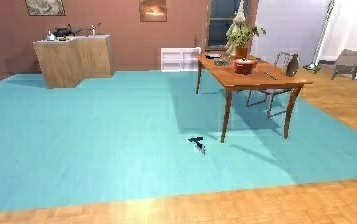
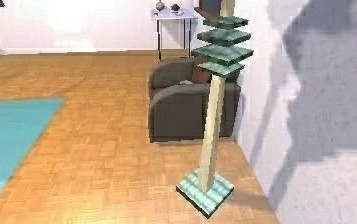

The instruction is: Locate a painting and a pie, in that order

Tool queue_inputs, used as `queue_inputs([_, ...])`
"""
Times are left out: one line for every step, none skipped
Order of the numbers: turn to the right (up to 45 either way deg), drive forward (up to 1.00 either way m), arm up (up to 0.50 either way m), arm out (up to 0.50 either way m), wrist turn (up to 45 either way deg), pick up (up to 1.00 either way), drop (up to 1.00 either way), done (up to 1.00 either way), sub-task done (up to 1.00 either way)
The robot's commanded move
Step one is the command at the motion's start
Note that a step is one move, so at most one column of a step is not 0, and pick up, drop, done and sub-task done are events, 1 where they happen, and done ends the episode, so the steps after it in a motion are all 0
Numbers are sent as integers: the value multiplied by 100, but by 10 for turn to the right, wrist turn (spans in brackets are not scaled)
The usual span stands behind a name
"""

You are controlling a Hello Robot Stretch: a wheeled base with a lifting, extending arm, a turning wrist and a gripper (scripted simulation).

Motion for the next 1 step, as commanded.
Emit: queue_inputs([0,100,0,0,0,0,0,0,0])
